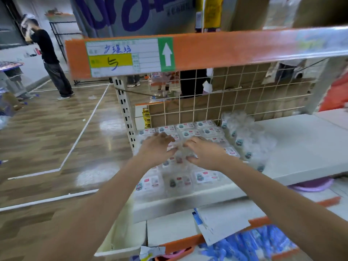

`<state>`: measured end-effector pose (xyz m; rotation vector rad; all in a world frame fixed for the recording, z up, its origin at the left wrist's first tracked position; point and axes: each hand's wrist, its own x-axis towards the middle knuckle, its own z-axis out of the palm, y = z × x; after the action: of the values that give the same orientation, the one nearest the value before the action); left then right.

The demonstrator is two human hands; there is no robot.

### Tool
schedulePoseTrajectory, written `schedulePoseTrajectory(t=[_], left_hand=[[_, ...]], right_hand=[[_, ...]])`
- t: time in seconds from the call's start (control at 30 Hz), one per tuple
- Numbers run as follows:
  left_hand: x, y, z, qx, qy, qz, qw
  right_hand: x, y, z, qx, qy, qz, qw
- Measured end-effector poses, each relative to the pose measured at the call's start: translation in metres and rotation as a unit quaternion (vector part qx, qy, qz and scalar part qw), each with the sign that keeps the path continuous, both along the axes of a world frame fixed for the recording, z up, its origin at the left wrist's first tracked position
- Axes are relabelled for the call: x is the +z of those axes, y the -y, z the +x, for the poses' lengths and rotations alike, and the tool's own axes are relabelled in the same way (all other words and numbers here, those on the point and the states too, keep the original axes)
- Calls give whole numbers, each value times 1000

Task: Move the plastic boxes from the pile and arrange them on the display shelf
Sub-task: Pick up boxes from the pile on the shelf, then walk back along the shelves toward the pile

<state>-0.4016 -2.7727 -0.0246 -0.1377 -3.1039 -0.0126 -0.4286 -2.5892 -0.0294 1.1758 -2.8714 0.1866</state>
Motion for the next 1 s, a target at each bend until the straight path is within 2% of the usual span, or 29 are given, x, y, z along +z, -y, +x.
schedulePoseTrajectory(t=[0.1, 0.23, 0.37, 0.47, 0.53, 0.67, 1.0], left_hand=[[16, -52, -29, -42, -13, -17, 999], [30, -129, -72, -96, -3, -33, 995], [35, -219, -112, -152, 7, -28, 988], [39, -297, -129, -197, 48, 9, 979], [42, -351, -137, -228, 37, -7, 973], [41, -448, -150, -272, -16, -59, 960], [19, -621, -182, -336, -19, -80, 938]], right_hand=[[10, -38, -26, -47, -26, 60, 997], [19, -108, -57, -139, -46, 80, 986], [29, -197, -73, -232, -36, 48, 971], [32, -271, -78, -304, -30, 17, 952], [31, -320, -77, -342, -22, 7, 939], [28, -414, -73, -397, -21, 26, 917], [16, -585, -69, -495, -8, 22, 868]])
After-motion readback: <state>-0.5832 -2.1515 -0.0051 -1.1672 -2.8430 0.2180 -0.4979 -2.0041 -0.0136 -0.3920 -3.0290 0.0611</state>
